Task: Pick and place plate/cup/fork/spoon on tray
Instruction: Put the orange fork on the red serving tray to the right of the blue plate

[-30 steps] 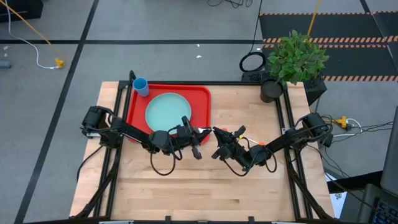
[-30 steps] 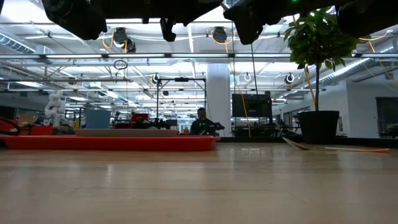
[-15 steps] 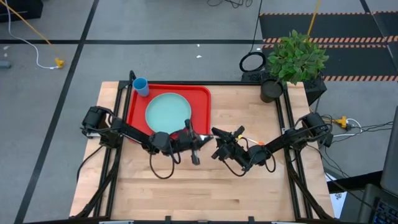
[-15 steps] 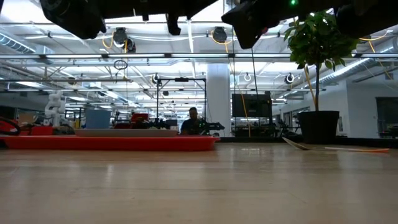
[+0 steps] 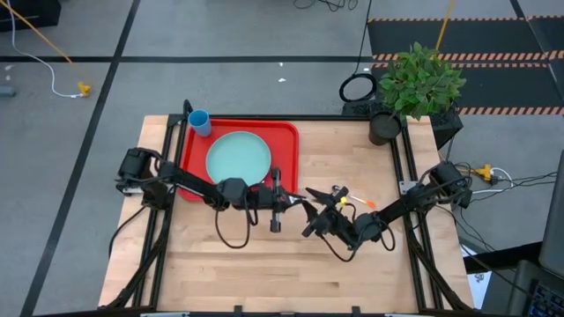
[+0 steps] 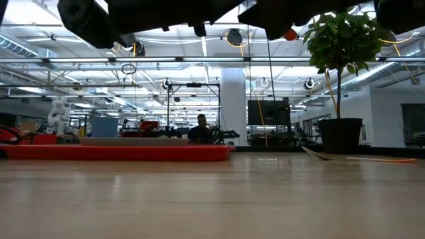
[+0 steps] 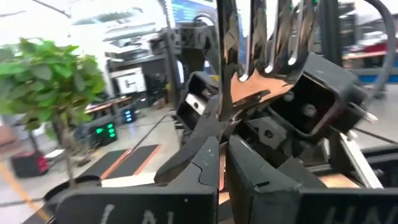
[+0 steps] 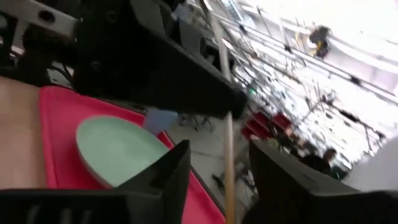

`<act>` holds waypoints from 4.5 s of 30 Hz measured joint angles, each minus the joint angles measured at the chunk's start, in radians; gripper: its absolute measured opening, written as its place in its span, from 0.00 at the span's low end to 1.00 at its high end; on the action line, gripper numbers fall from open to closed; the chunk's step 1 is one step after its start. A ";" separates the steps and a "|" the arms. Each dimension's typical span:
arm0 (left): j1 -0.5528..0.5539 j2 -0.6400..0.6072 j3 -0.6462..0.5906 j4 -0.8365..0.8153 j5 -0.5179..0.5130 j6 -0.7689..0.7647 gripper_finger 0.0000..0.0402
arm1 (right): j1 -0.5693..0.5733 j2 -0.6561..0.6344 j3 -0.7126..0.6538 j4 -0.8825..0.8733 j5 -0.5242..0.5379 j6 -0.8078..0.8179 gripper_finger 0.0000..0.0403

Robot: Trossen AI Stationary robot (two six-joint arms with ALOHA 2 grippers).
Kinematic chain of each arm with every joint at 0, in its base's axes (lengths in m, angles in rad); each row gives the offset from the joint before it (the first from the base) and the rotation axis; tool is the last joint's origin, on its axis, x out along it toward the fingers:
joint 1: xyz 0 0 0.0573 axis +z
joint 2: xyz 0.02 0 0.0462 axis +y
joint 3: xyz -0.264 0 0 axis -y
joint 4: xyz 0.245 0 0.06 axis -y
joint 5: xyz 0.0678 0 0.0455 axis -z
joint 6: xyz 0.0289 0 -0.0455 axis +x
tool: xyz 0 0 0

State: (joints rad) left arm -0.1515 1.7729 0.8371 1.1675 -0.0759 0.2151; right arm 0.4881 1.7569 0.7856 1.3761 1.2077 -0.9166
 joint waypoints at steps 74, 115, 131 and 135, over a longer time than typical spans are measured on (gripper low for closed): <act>0.185 -0.001 0.000 -0.128 0.595 -0.119 0.21 | -0.205 -0.436 -0.061 -1.045 -1.015 1.112 0.00; 0.134 -0.001 0.002 -0.099 0.554 0.099 0.03 | -0.443 -0.354 -0.270 -0.471 -1.604 1.272 0.00; 0.178 0.000 0.000 -0.125 0.507 -0.038 0.02 | -0.381 -0.400 -0.269 -0.571 -1.240 1.078 0.29; 0.192 0.000 0.000 -0.145 0.455 -0.064 0.04 | -0.349 -0.442 -0.269 -0.638 -1.075 0.980 0.40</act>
State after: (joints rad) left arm 0.0407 1.7725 0.8371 1.0222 0.3795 0.1512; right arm 0.1390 1.3150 0.5169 0.7380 0.1325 0.0630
